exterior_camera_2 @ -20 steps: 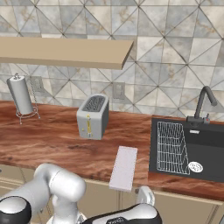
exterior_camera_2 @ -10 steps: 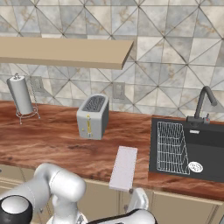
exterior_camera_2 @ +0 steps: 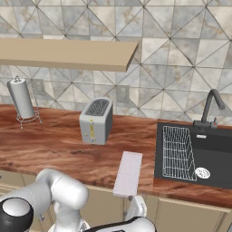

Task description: The ice cube tray has been filled with water. Take the tray and place it in the freezer to make ice. Close the freezer door after placing the tray.

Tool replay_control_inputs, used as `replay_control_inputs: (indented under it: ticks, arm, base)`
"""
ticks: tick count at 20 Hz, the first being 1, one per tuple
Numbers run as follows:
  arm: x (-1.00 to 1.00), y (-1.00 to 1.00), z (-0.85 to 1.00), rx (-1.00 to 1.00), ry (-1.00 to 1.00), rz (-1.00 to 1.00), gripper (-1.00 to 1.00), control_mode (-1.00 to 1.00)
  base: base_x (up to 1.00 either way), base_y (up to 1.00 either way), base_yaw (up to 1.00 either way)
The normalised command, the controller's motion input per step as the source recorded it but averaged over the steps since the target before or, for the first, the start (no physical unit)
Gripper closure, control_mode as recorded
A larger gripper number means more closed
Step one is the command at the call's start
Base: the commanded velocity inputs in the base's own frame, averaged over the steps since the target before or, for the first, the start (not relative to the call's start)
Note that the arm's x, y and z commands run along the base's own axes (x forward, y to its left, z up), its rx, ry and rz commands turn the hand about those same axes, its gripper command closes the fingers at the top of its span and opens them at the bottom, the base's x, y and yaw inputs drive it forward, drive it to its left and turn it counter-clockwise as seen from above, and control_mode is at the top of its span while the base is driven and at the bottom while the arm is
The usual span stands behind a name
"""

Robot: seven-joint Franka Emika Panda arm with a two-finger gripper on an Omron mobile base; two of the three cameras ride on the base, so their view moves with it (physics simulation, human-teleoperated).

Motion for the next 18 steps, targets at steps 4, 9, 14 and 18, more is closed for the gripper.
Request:
replay_control_inputs:
  ticks: [4,9,14,18]
  arm:
    - [0.25,0.03,0.00,0.00,-0.05,-0.10,-1.00,-1.00]
    - [0.24,0.00,0.00,0.00,-0.05,-0.11,-1.00,-1.00]
    - [0.23,0.02,-0.01,0.00,-0.03,-0.10,-1.00,-1.00]
    - [0.23,0.03,-0.05,0.00,-0.02,-0.09,-1.00,-1.00]
  base:
    - [0.00,0.00,0.00]
    - [0.00,0.00,0.00]
    - [0.00,0.00,0.00]
    - [0.00,0.00,0.00]
